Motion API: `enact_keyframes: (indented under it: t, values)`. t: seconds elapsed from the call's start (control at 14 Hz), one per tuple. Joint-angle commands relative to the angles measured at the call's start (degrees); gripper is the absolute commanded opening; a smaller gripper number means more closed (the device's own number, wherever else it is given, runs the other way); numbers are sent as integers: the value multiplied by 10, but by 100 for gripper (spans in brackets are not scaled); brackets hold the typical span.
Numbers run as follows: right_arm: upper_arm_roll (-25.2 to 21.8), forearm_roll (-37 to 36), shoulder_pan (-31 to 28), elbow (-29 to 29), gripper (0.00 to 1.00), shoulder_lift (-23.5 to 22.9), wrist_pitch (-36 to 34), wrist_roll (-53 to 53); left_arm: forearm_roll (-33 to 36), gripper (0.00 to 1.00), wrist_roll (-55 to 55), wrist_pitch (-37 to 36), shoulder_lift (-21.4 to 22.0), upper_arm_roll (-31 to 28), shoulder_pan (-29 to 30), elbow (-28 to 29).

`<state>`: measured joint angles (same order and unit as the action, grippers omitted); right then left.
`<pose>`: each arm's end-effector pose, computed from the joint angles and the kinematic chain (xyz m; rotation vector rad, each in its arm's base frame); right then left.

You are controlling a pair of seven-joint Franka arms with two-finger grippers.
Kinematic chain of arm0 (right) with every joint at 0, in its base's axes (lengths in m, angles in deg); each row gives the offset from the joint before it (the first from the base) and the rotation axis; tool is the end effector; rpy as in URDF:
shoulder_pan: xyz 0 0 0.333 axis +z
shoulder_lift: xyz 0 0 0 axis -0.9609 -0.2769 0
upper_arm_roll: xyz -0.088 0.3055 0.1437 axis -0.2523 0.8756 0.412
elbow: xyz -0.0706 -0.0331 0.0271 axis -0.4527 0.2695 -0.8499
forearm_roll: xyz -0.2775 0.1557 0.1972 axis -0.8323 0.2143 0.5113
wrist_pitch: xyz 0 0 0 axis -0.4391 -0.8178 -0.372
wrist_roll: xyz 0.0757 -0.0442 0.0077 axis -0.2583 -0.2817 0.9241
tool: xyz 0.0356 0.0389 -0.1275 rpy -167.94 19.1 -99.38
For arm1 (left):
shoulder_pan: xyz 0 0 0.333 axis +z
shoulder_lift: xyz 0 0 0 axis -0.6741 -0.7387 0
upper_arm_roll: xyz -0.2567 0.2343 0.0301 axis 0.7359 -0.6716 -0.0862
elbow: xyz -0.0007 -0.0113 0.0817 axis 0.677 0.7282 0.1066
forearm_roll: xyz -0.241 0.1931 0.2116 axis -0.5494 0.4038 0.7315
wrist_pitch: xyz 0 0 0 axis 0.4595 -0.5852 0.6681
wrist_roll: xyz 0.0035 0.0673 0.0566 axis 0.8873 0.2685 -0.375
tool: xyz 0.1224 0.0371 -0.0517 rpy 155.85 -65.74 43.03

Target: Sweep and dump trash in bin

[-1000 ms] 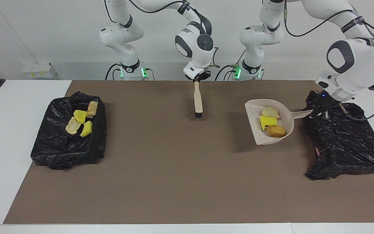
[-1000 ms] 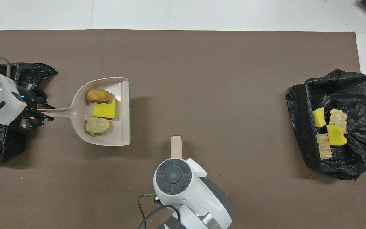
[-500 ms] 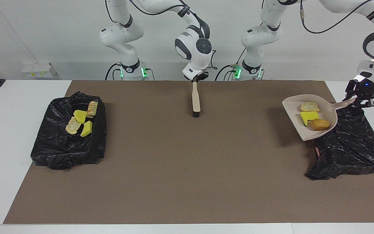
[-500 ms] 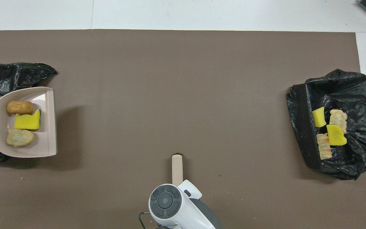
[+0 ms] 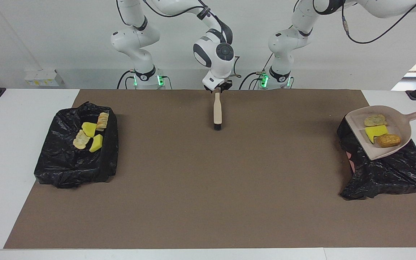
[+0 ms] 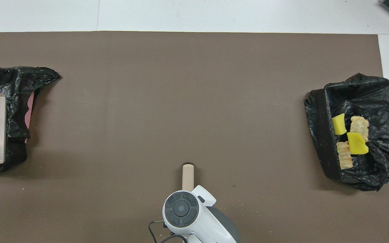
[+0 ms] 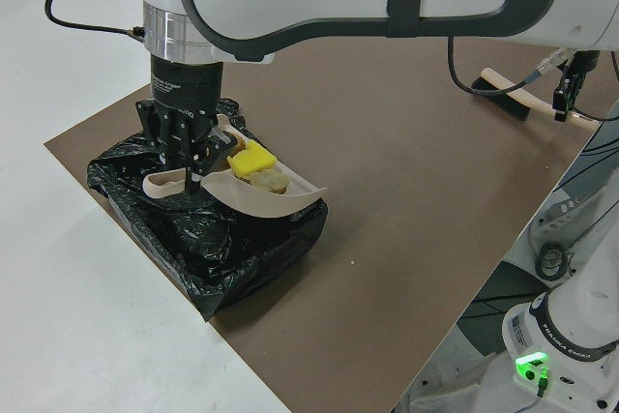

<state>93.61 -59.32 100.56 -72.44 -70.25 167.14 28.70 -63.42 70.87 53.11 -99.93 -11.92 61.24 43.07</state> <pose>0.2967 0.4012 0.3566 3.0876 0.0190 -0.5103 0.5631 0.3020 0.5416 -2.0878 1.9781 0.5611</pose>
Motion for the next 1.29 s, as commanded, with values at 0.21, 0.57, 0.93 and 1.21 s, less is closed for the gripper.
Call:
enact_keyframes:
  t: [0.21, 0.57, 0.93, 1.21]
  values:
    - [-1, 7, -129, 57, 100, 34, -9, 38, 160, 0, -71, 67, -2, 4, -15, -11]
    - [-2, -24, -259, 140, 100, 73, -78, 88, 236, 0, -153, 34, 13, 2, -51, -12]
    - [-6, -112, -319, 243, 100, 85, -171, 184, 282, 0, -193, -11, 22, 0, -80, -18]
    - [-21, -159, -324, 328, 100, 74, -265, 191, 309, 0, -214, -52, 38, 3, -108, -18]
